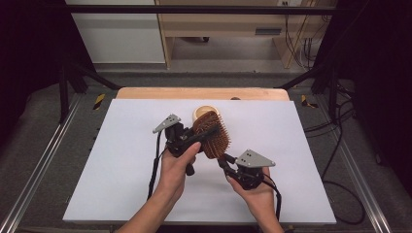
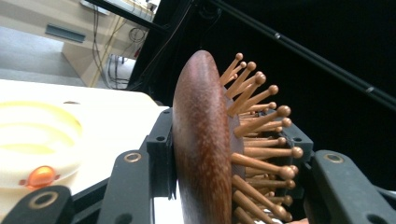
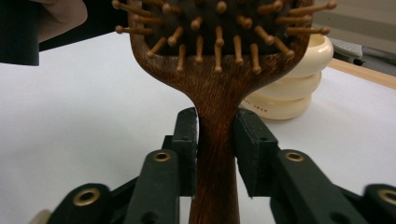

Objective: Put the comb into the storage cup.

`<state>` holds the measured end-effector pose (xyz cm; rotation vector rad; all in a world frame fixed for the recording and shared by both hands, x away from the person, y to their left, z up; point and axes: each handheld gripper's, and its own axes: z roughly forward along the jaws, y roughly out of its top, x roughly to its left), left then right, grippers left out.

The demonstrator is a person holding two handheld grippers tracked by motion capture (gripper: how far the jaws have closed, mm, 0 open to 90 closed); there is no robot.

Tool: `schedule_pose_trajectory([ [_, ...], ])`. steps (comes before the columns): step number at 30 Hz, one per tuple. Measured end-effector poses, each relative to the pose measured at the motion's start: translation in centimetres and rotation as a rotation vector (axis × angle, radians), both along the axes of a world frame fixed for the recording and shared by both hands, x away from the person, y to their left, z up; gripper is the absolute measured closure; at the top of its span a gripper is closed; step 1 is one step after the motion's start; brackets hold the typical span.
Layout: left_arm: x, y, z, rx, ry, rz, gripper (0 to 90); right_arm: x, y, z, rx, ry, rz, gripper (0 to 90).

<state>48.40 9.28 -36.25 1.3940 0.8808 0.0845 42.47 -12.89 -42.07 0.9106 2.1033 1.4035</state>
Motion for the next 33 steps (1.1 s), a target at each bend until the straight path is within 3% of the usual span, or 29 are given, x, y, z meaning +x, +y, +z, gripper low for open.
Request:
schedule_pose_trajectory([
  [2, 0.1, 0.0, -0.1, 0.025, -0.009, 0.005, 51.4, 0.0, 0.0, 0.0, 0.001, 0.005, -0.006, 66.5],
  [9, 0.5, 0.6, 0.1, 0.013, -0.001, 0.039, 51.4, -0.3, -0.3, 0.1, 0.000, 0.007, -0.028, 51.2],
  [14, 0.7, 1.2, 0.6, 0.016, -0.012, 0.061, 51.4, -0.4, -1.1, 0.3, 0.037, 0.009, -0.050, 35.7],
  [16, 0.9, 1.3, 0.9, 0.015, -0.016, 0.072, 51.4, -0.3, -1.4, 0.3, 0.045, 0.013, -0.082, 29.3],
  [17, 1.1, 1.5, 1.3, 0.029, -0.026, 0.080, 51.4, -0.2, -1.7, 0.1, 0.036, -0.003, -0.127, 22.1],
  [19, 1.3, 1.6, 1.7, 0.043, -0.039, 0.086, 51.4, -0.2, -2.0, 0.0, 0.022, 0.003, -0.167, 18.3],
  [23, 1.8, 1.6, 2.7, 0.052, -0.064, 0.094, 51.4, -0.1, -2.8, -0.4, 0.011, -0.024, -0.180, 10.2],
  [28, 2.5, 1.4, 3.6, 0.073, -0.088, 0.094, 51.3, 0.1, -3.5, -0.8, 0.008, -0.026, -0.203, 9.3],
  [33, 3.4, 1.1, 4.4, 0.098, -0.110, 0.096, 51.2, 0.3, -4.3, -1.1, -0.034, -0.022, -0.197, 9.3],
])
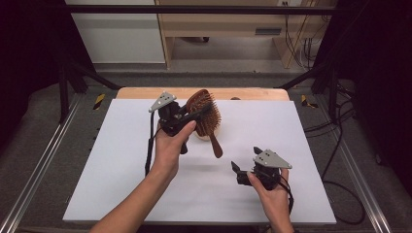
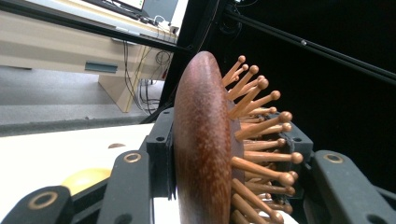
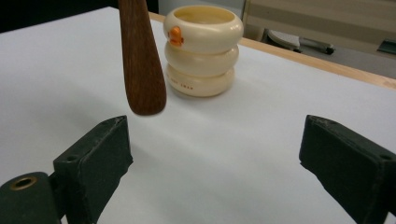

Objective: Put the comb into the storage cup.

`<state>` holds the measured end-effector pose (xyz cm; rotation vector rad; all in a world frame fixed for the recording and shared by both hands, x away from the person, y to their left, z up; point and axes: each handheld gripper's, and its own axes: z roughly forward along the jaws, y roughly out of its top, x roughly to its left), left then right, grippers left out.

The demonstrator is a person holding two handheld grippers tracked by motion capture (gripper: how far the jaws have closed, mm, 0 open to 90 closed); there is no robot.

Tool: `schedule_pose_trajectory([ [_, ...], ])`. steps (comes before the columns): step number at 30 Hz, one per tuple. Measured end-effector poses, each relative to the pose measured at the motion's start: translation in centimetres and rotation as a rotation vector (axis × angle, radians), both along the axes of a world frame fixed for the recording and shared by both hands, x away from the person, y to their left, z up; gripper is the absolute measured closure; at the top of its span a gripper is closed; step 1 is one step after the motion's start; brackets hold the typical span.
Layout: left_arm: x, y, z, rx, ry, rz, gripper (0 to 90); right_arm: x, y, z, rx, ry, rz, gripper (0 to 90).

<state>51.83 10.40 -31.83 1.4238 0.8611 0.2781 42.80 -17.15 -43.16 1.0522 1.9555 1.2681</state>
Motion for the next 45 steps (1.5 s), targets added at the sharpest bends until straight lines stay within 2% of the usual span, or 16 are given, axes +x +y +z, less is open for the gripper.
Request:
schedule_pose_trajectory([
  [2, 0.2, 0.0, 0.3, 0.006, -0.005, 0.001, 51.2, 0.0, -0.3, -0.2, -0.009, 0.014, -0.008, 9.3],
  [3, 0.4, -0.1, 0.4, 0.008, -0.009, 0.003, 51.2, -0.1, -0.9, -0.5, -0.034, 0.022, -0.012, 9.3],
  [6, 0.7, -0.2, 0.8, 0.006, -0.011, 0.011, 51.2, -0.2, -1.6, -0.8, -0.044, 0.022, -0.025, 9.4],
  [8, 1.1, -0.4, 1.2, -0.001, -0.011, 0.017, 51.2, -0.2, -2.5, -1.1, -0.026, -0.004, -0.043, 9.2],
  [11, 1.4, -0.5, 1.4, 0.000, -0.012, 0.021, 51.1, -0.1, -3.0, -1.0, -0.009, -0.018, -0.047, 8.1],
  [18, 2.1, -1.2, 2.5, 0.007, -0.032, 0.024, 51.2, -0.1, -3.2, -0.9, -0.010, -0.042, -0.063, 7.1],
  [23, 2.5, -1.6, 2.9, 0.008, -0.040, 0.027, 51.1, -0.1, -3.2, -1.0, 0.000, -0.026, -0.047, 5.5],
  [28, 3.2, -1.6, 3.2, -0.002, -0.044, 0.033, 51.1, -0.1, -3.3, -1.1, 0.011, -0.019, -0.053, 4.7],
  [33, 3.3, -1.4, 3.4, -0.034, -0.048, 0.049, 51.1, 0.0, -3.3, -1.1, 0.021, -0.009, -0.048, 4.6],
  [36, 3.3, -1.3, 3.5, -0.030, -0.059, 0.062, 51.0, 0.0, -3.4, -1.0, 0.025, -0.016, -0.049, 4.4],
  [38, 3.2, -1.4, 3.4, -0.012, -0.064, 0.072, 51.0, -0.1, -3.3, -1.0, 0.029, -0.016, -0.046, 4.4],
  [45, 3.9, -1.1, 3.2, -0.040, -0.048, 0.085, 51.0, -0.1, -3.3, -1.1, 0.032, -0.015, -0.040, 4.2],
])
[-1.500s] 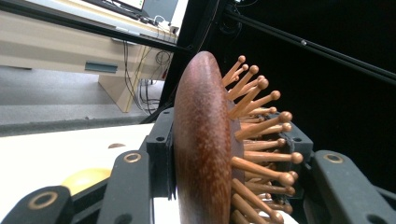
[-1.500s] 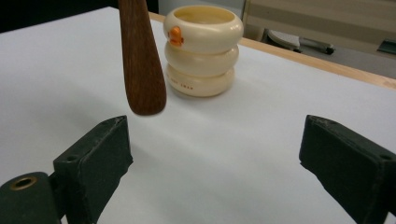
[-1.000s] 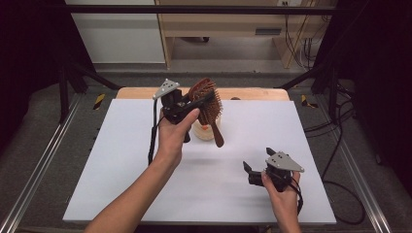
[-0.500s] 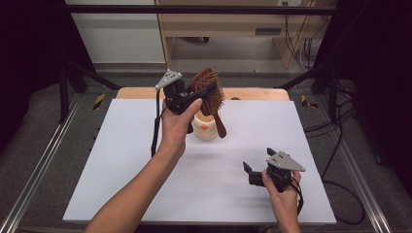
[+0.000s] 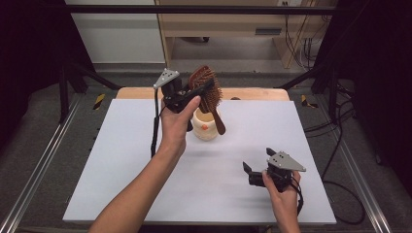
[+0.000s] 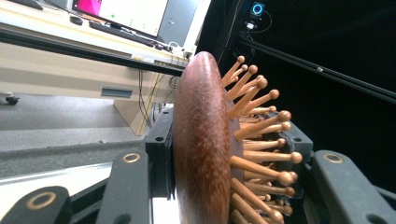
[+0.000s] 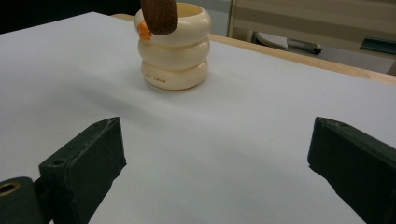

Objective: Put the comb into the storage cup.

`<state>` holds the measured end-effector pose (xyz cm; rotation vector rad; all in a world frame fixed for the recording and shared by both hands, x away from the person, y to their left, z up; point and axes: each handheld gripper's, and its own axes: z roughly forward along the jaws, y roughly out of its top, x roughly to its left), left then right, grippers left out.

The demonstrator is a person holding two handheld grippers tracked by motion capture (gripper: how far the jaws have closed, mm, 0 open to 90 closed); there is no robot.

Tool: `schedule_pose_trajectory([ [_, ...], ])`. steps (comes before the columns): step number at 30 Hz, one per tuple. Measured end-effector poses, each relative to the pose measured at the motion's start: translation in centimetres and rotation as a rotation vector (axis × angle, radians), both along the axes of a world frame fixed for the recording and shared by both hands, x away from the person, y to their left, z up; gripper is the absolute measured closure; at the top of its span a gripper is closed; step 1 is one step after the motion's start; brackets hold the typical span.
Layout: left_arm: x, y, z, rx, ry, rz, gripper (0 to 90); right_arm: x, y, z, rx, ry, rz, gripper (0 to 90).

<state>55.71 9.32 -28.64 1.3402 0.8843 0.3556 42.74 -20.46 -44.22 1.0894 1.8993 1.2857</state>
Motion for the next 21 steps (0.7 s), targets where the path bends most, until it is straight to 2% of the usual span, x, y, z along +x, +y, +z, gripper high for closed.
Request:
schedule_pose_trajectory([
  [21, 0.73, -0.17, 0.38, 0.009, -0.002, 0.021, 50.8, -0.05, -0.13, 0.03, 0.027, -0.001, 0.019, 3.6],
])
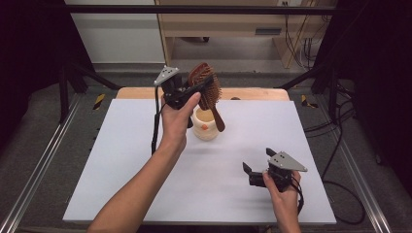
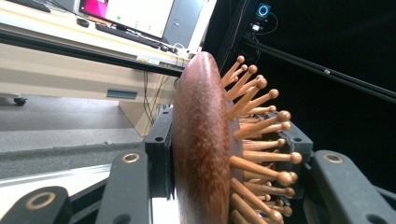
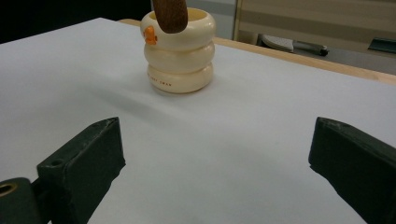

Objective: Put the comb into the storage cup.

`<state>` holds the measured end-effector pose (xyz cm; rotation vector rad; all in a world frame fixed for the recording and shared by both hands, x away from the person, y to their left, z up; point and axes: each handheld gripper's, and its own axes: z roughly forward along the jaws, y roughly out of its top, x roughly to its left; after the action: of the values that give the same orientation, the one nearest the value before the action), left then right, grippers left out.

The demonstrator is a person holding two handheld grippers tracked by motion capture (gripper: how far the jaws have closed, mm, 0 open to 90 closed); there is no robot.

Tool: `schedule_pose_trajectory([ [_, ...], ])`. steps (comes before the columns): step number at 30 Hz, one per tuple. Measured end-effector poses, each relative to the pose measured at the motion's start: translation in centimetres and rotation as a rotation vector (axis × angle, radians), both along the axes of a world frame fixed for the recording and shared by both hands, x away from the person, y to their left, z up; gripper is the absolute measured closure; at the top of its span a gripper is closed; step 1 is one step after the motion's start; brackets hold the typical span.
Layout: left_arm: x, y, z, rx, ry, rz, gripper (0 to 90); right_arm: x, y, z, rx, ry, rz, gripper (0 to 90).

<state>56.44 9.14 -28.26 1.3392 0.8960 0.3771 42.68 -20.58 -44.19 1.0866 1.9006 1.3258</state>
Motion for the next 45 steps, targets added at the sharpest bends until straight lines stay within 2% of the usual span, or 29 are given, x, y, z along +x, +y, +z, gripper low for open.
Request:
schedule_pose_trajectory([
  [5, 0.3, -0.4, 0.2, 0.034, -0.014, 0.007, 50.8, 0.0, -0.1, 0.0, 0.009, 0.002, 0.001, 3.7],
  [12, 1.1, -0.7, 0.3, 0.031, -0.022, 0.016, 50.8, -0.1, -0.1, 0.0, 0.025, 0.005, 0.005, 3.5],
  [13, 1.3, -0.8, 0.3, 0.037, -0.023, 0.018, 50.8, 0.0, -0.2, 0.0, 0.054, 0.011, 0.001, 3.5],
  [17, 1.8, -1.3, 0.3, 0.071, -0.035, 0.023, 50.8, 0.0, -0.4, 0.0, 0.063, 0.013, -0.001, 3.4],
  [21, 2.4, -1.4, 0.3, 0.043, -0.034, 0.026, 50.8, 0.0, -0.5, 0.0, 0.065, 0.009, -0.003, 3.4],
  [33, 3.4, -1.1, 0.4, 0.026, -0.037, 0.052, 50.7, 0.0, -0.5, 0.0, 0.076, 0.012, -0.006, 3.4],
  [42, 3.6, -0.5, 0.5, 0.034, -0.051, 0.079, 50.7, 0.0, -0.6, 0.0, 0.080, 0.012, -0.018, 3.3],
  [45, 3.5, -0.4, 0.6, 0.041, -0.067, 0.094, 50.8, 0.1, -0.6, -0.1, 0.081, 0.015, -0.016, 3.3],
])
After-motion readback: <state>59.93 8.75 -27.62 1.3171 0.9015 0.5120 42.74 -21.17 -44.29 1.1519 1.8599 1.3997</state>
